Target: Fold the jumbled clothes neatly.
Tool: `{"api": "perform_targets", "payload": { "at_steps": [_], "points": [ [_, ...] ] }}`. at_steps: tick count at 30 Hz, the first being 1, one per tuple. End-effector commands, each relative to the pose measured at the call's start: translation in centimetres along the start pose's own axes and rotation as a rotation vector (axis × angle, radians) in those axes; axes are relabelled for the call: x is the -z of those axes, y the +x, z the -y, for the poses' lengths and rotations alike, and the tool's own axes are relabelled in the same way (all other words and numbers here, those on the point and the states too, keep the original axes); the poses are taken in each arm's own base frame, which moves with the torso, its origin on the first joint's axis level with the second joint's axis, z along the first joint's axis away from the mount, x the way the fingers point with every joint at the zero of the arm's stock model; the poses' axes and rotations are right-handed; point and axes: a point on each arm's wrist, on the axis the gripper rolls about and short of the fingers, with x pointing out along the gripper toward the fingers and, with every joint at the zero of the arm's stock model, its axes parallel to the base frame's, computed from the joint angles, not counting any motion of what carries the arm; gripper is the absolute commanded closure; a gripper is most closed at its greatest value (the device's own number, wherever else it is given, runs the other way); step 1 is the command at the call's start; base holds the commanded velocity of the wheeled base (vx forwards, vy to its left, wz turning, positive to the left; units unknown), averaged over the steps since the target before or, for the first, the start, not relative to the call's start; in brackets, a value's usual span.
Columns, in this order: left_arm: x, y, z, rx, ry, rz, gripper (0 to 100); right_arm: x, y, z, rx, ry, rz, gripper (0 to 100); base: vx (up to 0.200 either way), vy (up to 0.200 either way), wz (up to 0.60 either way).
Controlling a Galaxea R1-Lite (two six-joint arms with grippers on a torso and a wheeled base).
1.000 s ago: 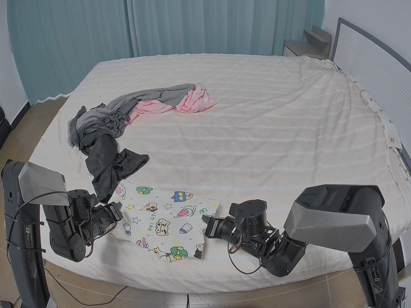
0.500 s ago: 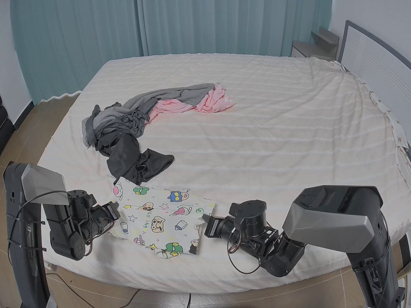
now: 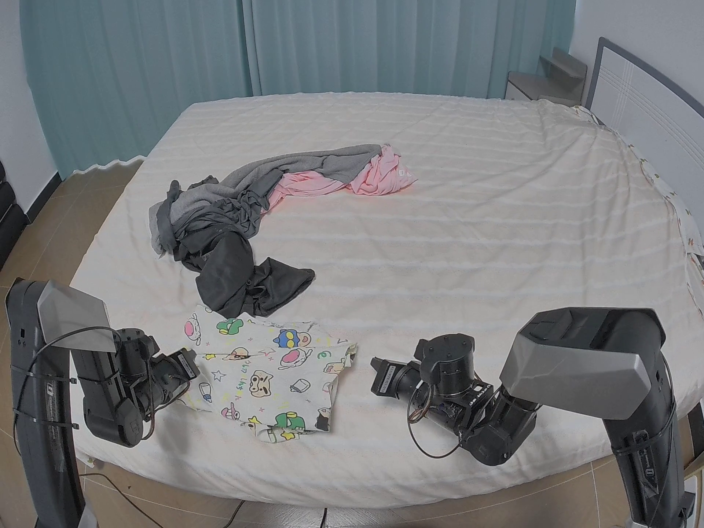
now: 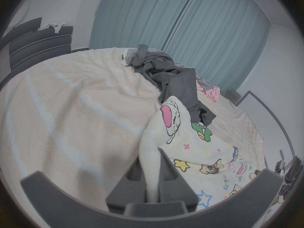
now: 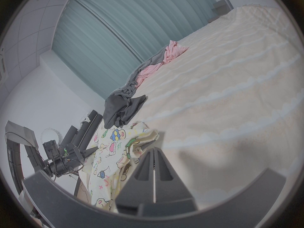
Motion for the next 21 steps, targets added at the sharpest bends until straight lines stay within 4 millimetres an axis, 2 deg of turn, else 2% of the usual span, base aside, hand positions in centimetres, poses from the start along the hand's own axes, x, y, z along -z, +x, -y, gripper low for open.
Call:
{"api": "perform_targets", "payload": {
  "at_steps": [1,7,8,9,11,12,13,14,18,19,20,21],
  "points": [
    [0.1,-0.1,-0.1,0.000,-0.003,-0.005,0,-1.0,-0.9,0.2,0.010,0.006,0.009,100,0.000,0.000,0.00],
    [-0.1,-0.8,-0.6,-0.017,-0.008,-0.007,0,-2.6,-3.1,1.0,0.050,0.016,0.015,100,0.000,0.000,0.00],
    [-0.6,-1.4,-1.0,-0.025,-0.019,0.020,0,-3.8,-4.7,1.5,0.073,0.025,0.030,100,0.000,0.000,0.00],
    [-0.8,-1.6,-1.2,-0.033,-0.023,0.023,0,-4.3,-5.2,1.6,0.078,0.029,0.038,100,0.000,0.000,0.00],
    [-0.8,-1.6,-1.3,-0.034,-0.023,0.024,0,-4.5,-5.4,1.6,0.079,0.030,0.041,100,0.000,0.000,0.00],
    [-1.9,-2.7,-1.3,-0.034,-0.032,0.047,0,-5.9,-7.7,2.0,0.094,0.042,0.075,100,0.000,0.000,0.00],
    [-1.9,-2.7,-1.3,-0.034,-0.032,0.047,0,-5.9,-7.7,2.0,0.094,0.042,0.075,100,0.000,0.000,0.00],
    [-2.9,-3.8,-1.3,-0.032,-0.045,0.073,0,-6.8,-9.7,2.1,0.096,0.049,0.105,100,0.000,0.000,0.00],
    [-4.8,-5.8,-0.8,0.003,-0.087,0.126,0,-8.8,-13.5,2.1,0.089,0.063,0.194,100,0.000,0.000,0.00],
    [-4.9,-5.9,-0.8,0.005,-0.090,0.128,0,-9.0,-13.6,2.1,0.089,0.064,0.202,100,0.000,0.000,0.00],
    [-6.1,-7.5,-0.1,0.058,-0.125,0.153,0,-10.1,-16.2,2.1,0.099,0.070,0.262,100,0.000,0.000,0.00],
    [-6.2,-7.6,-0.1,0.063,-0.127,0.155,0,-10.1,-16.3,2.1,0.101,0.071,0.264,100,0.000,0.000,0.00]
  ]
}}
